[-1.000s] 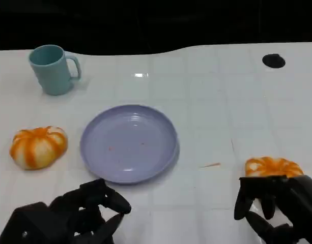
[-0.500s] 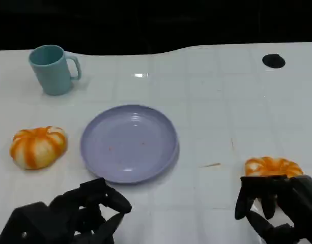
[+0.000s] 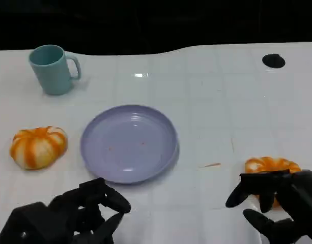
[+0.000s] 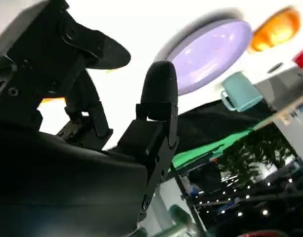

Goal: Grasp the bread from the table and place it into the plate.

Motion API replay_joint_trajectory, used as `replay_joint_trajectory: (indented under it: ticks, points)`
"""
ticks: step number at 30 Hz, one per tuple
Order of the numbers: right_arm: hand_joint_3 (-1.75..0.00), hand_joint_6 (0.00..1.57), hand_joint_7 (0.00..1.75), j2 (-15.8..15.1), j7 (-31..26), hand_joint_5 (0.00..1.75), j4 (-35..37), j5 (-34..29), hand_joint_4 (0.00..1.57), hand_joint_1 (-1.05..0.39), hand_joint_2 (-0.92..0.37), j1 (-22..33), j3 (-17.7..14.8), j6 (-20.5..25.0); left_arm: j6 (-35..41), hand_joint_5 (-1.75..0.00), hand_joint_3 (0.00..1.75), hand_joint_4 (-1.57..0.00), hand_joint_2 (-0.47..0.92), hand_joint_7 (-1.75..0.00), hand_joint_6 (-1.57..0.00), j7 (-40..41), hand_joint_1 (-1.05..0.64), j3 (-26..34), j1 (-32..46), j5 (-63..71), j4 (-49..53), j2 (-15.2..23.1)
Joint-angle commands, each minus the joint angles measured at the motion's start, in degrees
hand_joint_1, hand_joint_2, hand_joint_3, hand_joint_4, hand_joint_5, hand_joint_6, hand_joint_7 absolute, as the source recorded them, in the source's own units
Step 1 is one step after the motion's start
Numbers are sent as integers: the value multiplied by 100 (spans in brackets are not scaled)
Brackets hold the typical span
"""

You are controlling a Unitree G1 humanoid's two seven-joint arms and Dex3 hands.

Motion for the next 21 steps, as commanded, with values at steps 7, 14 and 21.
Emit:
replay_joint_trajectory:
  ticks: [7,14,21]
  points:
    - [-12,83,11,-384,468,59,-1064,-1184,68,-38,-73,156,-166,1077,-8,-175,65,-66,80,-129,-61,-66,-28,53,85,-55,-76,78]
    - [-4,50,0,-415,646,45,-1275,-1360,38,-39,-74,193,-161,1395,-52,-175,63,-65,81,-129,-62,-41,-29,19,60,-9,-28,66]
    - [-1,33,0,-448,1121,40,-1625,-1788,12,-47,-78,275,-103,1920,-74,-175,65,-67,81,-129,-63,-40,-28,37,96,-34,-48,55]
